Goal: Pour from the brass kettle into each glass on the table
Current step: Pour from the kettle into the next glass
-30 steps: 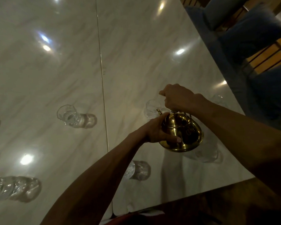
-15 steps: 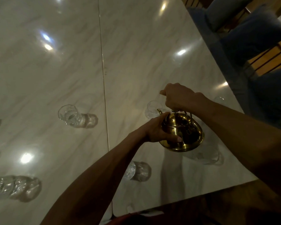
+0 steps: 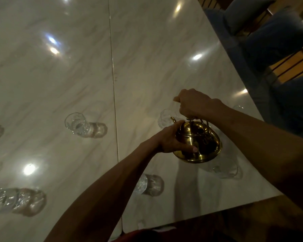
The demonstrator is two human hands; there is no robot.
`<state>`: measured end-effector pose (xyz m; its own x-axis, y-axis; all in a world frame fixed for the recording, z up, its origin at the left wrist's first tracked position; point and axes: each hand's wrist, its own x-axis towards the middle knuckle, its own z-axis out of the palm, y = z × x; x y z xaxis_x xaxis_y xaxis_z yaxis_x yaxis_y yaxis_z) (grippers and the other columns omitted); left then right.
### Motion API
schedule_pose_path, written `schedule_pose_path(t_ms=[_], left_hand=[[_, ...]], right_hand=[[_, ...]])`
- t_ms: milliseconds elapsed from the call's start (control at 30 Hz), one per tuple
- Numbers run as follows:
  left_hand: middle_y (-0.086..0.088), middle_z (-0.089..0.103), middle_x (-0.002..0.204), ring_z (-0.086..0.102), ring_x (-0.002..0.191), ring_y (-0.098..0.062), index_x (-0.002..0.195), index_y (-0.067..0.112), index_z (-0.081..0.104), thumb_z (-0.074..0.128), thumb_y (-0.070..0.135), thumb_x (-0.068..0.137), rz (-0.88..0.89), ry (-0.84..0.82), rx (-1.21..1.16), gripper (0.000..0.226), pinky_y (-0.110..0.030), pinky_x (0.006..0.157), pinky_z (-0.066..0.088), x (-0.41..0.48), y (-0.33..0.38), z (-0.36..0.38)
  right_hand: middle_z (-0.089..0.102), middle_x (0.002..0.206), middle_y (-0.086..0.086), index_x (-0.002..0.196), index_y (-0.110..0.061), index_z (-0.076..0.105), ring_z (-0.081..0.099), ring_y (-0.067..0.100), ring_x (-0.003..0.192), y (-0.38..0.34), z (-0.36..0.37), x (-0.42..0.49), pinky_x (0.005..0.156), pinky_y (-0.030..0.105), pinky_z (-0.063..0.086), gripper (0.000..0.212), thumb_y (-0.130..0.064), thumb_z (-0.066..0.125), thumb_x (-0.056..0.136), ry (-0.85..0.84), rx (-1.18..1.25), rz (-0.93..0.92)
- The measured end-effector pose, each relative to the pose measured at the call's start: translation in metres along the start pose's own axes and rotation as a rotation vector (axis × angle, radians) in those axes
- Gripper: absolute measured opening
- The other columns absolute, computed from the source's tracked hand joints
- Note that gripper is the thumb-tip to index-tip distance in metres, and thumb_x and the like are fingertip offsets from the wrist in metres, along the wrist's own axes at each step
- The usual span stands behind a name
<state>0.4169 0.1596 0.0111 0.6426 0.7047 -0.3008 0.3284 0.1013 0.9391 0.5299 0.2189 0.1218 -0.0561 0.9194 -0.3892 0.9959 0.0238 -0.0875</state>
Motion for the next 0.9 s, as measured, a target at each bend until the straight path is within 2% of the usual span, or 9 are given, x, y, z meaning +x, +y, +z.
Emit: schedule_pose_path(t_ms=[100,200,367,533,667,900], left_hand=[[0.001,0.056,0.151,0.051,0.134,-0.014,0.157,0.026,0.041,0.092,0.030,0.080,-0.010,-0.002,0.011,0.092,-0.035,0.108,0.045,0.001,-0.001,0.000],[0.001,0.056,0.152,0.051,0.140,-0.020,0.157,0.027,0.041,0.092,0.031,0.079,-0.019,-0.002,0.026,0.094,-0.037,0.110,0.046,0.001,-0.002,0.000],[0.003,0.057,0.150,0.052,0.139,-0.019,0.157,0.028,0.041,0.094,0.033,0.077,-0.025,-0.005,0.036,0.095,-0.037,0.110,0.047,0.003,-0.004,0.002],[0.002,0.058,0.149,0.053,0.138,-0.018,0.155,0.026,0.042,0.094,0.033,0.076,-0.019,-0.014,0.048,0.095,-0.036,0.108,0.047,0.002,-0.003,0.003],[0.003,0.056,0.151,0.052,0.141,-0.021,0.158,0.028,0.039,0.094,0.046,0.070,-0.039,-0.031,0.067,0.105,-0.046,0.114,0.048,0.000,-0.002,0.005],[0.005,0.054,0.154,0.050,0.143,-0.021,0.159,0.032,0.036,0.088,0.070,0.054,-0.045,-0.024,0.110,0.123,-0.050,0.115,0.048,-0.004,0.003,0.007]], right_hand=[[0.054,0.131,0.014,0.137,-0.012,0.050,0.060,0.028,0.107,0.001,0.001,0.001,0.079,0.033,0.051,0.049,-0.012,0.057,0.088,-0.001,-0.004,0.003],[0.055,0.129,0.015,0.137,-0.012,0.049,0.060,0.027,0.104,0.001,0.002,0.000,0.077,0.032,0.050,0.049,-0.012,0.058,0.089,-0.005,-0.007,0.006],[0.056,0.128,0.015,0.136,-0.011,0.050,0.062,0.027,0.100,0.001,0.002,-0.001,0.072,0.031,0.049,0.048,-0.011,0.058,0.089,-0.008,0.000,0.007],[0.055,0.130,0.014,0.138,-0.011,0.048,0.060,0.028,0.106,0.003,0.001,-0.004,0.076,0.031,0.049,0.051,-0.011,0.059,0.088,-0.006,-0.009,0.001],[0.055,0.130,0.014,0.137,-0.011,0.049,0.061,0.027,0.104,0.004,0.002,-0.007,0.078,0.033,0.051,0.051,-0.011,0.059,0.087,-0.002,-0.001,0.002],[0.055,0.128,0.016,0.136,-0.010,0.050,0.061,0.028,0.104,0.005,0.001,-0.011,0.075,0.031,0.049,0.048,-0.011,0.058,0.088,0.020,-0.005,0.001]])
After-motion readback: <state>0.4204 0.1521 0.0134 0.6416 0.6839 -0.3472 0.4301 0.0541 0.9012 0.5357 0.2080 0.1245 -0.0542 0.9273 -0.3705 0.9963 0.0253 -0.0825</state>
